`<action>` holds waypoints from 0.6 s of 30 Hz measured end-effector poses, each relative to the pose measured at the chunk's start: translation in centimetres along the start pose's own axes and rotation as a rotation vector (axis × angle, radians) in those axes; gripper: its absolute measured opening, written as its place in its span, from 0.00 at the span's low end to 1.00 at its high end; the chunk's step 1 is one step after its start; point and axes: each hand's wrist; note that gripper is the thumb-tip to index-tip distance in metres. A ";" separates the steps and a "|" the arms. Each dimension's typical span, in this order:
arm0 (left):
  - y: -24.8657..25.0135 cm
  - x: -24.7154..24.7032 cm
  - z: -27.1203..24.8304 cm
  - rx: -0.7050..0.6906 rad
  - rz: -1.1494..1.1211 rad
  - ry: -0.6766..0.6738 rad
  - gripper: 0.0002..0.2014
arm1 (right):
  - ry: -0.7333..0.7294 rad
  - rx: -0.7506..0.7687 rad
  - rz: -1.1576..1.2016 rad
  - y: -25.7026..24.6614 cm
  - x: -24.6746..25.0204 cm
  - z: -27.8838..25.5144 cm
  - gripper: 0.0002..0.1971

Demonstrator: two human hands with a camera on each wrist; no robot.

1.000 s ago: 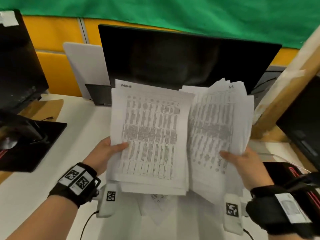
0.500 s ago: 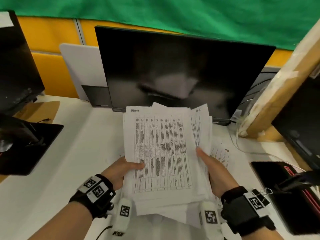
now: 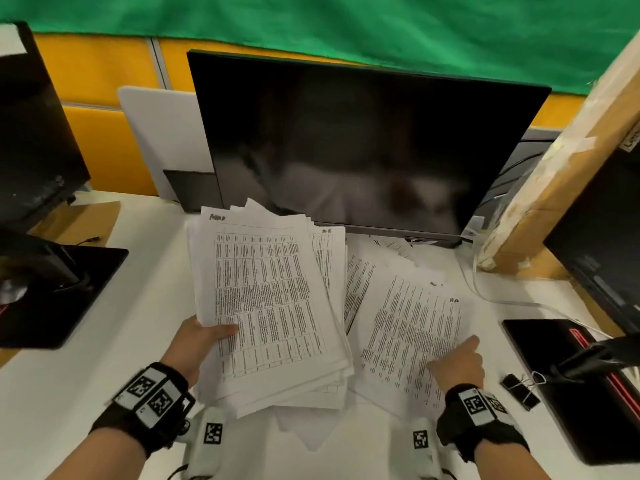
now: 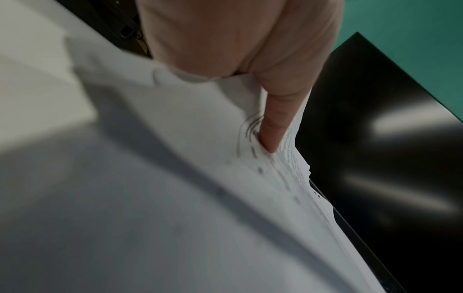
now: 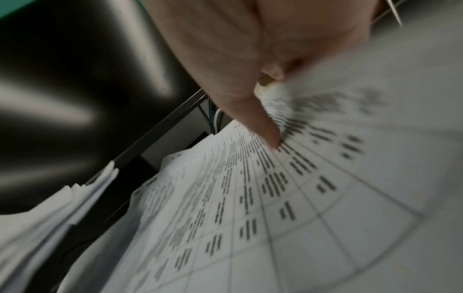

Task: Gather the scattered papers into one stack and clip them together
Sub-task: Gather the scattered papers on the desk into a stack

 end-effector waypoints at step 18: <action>0.9 -3.5 0.0 0.008 0.003 -0.131 0.20 | -0.071 0.542 0.613 -6.5 10.8 -4.9 0.13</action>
Point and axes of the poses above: each hand's wrist, its own z-axis towards the middle knuckle, its own x-axis out of the back of the hand, y = z × x, and after that the axes turned 4 degrees about -y, right-handed
